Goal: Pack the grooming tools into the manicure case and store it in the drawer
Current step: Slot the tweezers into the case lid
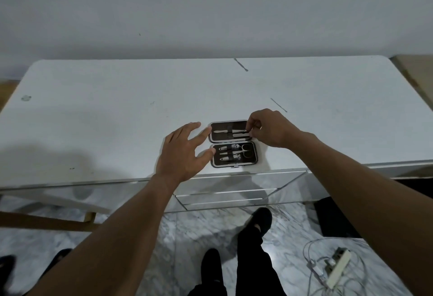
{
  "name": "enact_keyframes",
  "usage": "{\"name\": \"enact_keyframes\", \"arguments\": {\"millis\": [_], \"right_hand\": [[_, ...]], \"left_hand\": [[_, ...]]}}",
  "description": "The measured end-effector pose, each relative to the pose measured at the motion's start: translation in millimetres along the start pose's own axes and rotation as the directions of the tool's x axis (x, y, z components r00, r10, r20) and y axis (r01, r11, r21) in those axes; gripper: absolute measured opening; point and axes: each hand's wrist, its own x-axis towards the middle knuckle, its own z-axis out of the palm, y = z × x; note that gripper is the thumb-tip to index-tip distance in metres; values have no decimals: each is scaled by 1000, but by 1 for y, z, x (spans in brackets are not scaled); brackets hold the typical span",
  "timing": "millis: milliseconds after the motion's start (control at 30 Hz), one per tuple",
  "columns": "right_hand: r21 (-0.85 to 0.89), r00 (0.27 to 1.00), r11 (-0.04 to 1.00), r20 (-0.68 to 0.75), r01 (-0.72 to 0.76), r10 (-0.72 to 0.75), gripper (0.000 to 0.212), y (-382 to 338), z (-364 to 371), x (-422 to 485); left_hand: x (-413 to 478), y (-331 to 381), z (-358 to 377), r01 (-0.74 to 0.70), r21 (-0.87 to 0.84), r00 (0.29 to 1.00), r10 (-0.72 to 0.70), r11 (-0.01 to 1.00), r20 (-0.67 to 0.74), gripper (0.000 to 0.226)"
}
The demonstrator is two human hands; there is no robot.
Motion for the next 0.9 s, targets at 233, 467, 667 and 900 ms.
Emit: {"name": "enact_keyframes", "arguments": {"millis": [233, 467, 667, 900], "right_hand": [[-127, 997, 989, -2, 73, -74, 15, 1, -6, -1], [-222, 991, 966, 10, 129, -130, 30, -2, -6, 0], [-233, 989, 961, 21, 147, -146, 30, 3, -4, -2], [-260, 986, 952, 7, 163, -167, 25, -1, -2, -3]], "left_hand": [[1, 0, -1, 6, 16, 1000, -7, 1000, 14, 58], [0, 0, 0, 10, 14, 1000, -10, 1000, 17, 58], [0, 0, 0, 6, 6, 1000, -6, 1000, 13, 58], [0, 0, 0, 6, 11, 1000, -7, 1000, 9, 58]]}}
